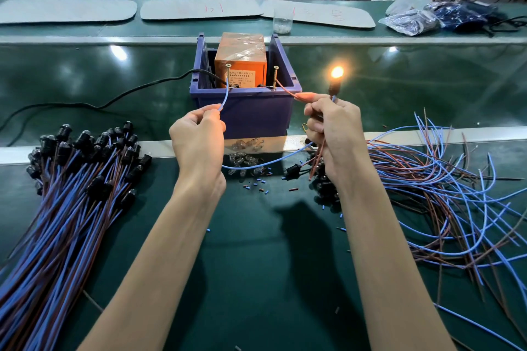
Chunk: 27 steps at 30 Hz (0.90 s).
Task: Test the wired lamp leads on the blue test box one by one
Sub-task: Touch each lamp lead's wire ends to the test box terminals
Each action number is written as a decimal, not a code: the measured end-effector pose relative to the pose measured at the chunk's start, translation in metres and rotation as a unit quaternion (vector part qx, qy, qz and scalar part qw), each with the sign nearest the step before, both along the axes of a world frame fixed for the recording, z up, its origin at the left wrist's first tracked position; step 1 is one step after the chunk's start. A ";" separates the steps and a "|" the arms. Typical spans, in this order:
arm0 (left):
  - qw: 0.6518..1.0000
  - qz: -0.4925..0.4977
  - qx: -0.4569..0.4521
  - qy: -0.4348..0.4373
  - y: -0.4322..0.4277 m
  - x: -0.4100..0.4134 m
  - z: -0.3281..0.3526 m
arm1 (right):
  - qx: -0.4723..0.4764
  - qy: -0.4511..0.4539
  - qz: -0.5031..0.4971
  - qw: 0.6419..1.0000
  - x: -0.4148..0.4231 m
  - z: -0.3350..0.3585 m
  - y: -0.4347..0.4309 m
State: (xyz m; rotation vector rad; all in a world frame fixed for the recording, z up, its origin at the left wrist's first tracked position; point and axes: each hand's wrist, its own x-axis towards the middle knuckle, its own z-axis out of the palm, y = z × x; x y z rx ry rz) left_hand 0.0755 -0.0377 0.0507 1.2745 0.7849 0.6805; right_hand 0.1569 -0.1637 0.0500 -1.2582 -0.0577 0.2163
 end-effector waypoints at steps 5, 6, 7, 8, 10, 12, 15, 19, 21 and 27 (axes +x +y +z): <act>1.000 -0.002 -0.001 0.004 0.000 0.000 0.000 | -0.008 0.000 0.002 1.000 0.000 -0.001 0.000; 1.000 -0.004 -0.001 0.005 0.000 0.000 -0.001 | -0.013 -0.001 0.003 1.000 0.000 -0.001 0.000; 1.000 -0.006 -0.001 0.007 0.000 0.000 -0.001 | -0.017 -0.003 0.003 1.000 0.000 -0.001 0.000; 1.000 -0.007 -0.001 0.009 0.000 0.000 -0.002 | -0.019 -0.005 0.003 1.000 0.000 -0.001 0.000; 1.000 -0.011 -0.003 0.015 0.001 0.000 -0.003 | -0.027 -0.009 0.004 1.000 -0.001 0.000 0.000; 1.000 -0.015 -0.007 0.020 0.000 0.001 -0.003 | -0.039 -0.014 0.017 0.999 -0.002 0.001 0.000; 0.998 -0.049 -0.028 0.024 -0.005 0.002 -0.004 | -0.067 -0.034 0.072 0.995 -0.004 0.004 -0.004; 0.986 -0.147 -0.067 0.028 -0.024 0.004 -0.003 | -0.116 -0.078 0.140 0.980 -0.009 0.010 -0.007; 0.979 -0.185 -0.079 0.025 -0.032 0.003 -0.004 | -0.157 -0.081 0.123 0.977 -0.012 0.013 -0.007; 0.959 -0.242 -0.134 -0.058 -0.036 0.001 -0.004 | -0.381 -0.159 0.016 0.911 -0.005 0.013 -0.016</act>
